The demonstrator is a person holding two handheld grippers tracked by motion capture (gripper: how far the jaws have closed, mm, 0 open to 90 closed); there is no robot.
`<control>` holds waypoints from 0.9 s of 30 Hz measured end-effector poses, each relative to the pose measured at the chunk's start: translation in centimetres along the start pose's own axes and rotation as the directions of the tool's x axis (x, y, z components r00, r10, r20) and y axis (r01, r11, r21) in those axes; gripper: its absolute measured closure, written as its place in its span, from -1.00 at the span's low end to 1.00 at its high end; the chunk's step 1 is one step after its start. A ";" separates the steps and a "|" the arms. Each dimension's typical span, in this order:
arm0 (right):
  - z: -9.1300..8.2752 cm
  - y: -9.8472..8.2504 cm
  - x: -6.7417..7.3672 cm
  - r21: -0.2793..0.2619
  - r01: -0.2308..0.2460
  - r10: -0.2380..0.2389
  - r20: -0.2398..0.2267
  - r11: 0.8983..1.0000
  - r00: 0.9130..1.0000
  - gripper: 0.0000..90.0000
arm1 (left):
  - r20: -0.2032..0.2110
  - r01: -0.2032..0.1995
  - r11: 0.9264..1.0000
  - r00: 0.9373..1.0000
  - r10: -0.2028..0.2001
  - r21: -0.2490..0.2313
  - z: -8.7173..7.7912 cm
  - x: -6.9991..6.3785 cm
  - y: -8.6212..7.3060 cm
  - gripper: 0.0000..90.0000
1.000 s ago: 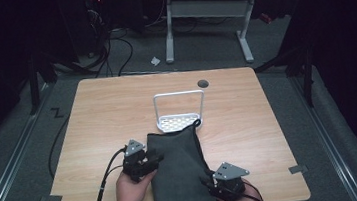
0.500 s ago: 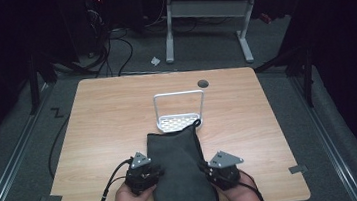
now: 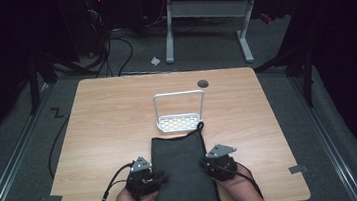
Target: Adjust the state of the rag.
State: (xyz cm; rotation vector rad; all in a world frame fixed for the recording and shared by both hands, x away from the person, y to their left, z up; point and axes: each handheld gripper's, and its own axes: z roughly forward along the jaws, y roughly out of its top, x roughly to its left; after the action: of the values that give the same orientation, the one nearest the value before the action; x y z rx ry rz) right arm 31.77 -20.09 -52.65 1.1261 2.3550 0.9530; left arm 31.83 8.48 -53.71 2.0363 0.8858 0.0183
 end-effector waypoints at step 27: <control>-1.7 -2.0 0.2 -0.022 -0.011 0.009 -0.066 1.000 0.998 0.56 | -0.151 0.171 0.985 0.973 -0.174 -0.030 3.3 5.6 6.0 0.09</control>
State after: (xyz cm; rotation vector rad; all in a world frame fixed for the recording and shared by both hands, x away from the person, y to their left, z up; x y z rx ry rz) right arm 29.56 -21.53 -52.90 1.1156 2.3862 1.0318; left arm 40.58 7.31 -53.08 1.9547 1.1530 0.0872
